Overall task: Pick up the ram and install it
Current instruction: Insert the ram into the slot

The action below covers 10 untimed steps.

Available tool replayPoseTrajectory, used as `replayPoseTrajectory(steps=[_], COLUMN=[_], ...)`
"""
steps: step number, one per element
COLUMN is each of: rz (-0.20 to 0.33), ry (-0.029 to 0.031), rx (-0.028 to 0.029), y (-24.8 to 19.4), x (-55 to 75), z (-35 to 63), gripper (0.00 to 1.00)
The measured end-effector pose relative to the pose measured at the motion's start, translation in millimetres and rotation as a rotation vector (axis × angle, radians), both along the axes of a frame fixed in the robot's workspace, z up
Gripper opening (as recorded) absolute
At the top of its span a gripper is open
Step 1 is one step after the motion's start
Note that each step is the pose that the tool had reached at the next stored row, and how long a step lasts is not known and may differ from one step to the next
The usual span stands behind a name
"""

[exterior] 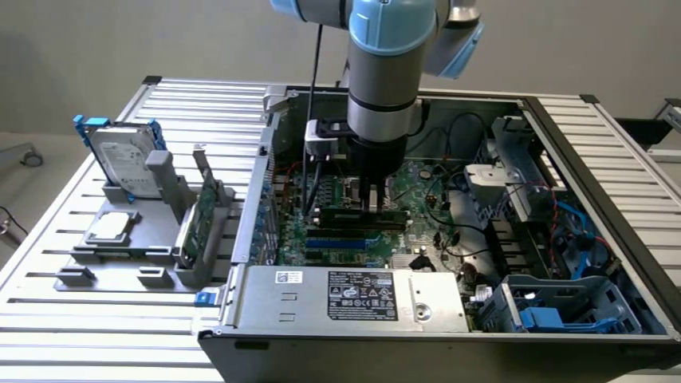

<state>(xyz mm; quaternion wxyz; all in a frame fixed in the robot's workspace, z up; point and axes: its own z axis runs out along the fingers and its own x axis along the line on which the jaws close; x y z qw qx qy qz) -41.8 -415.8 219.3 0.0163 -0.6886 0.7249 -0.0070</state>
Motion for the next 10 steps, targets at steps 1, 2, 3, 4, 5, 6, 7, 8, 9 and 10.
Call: replayPoseTrajectory(steps=[1,2,3,4,5,6,7,8,9,10], rz=[0.000,0.000,0.000,0.000,0.000,0.000,0.000,0.000,0.000,0.000], ry=[0.0000,0.0001,0.0001,0.0000,0.0000,0.0000,0.0001,0.0001,0.0001,0.0001], rx=[0.0000,-0.0001,-0.0002,-0.0001,0.0001,-0.0001,-0.0002,-0.0002,-0.0003,-0.0003], y=[0.0,0.0,0.0,0.0,0.0,0.0,-0.1,-0.2,-0.4,-0.6], x=[0.0,0.0,0.0,0.0,0.0,0.0,-0.1,-0.1,-0.1,0.0], z=[0.2,0.6,1.0,1.2,1.3,1.3,1.4,1.4,1.4,1.4], gripper=[0.14,0.14,0.14,0.14,0.14,0.14,0.14,0.14,0.14,0.14])
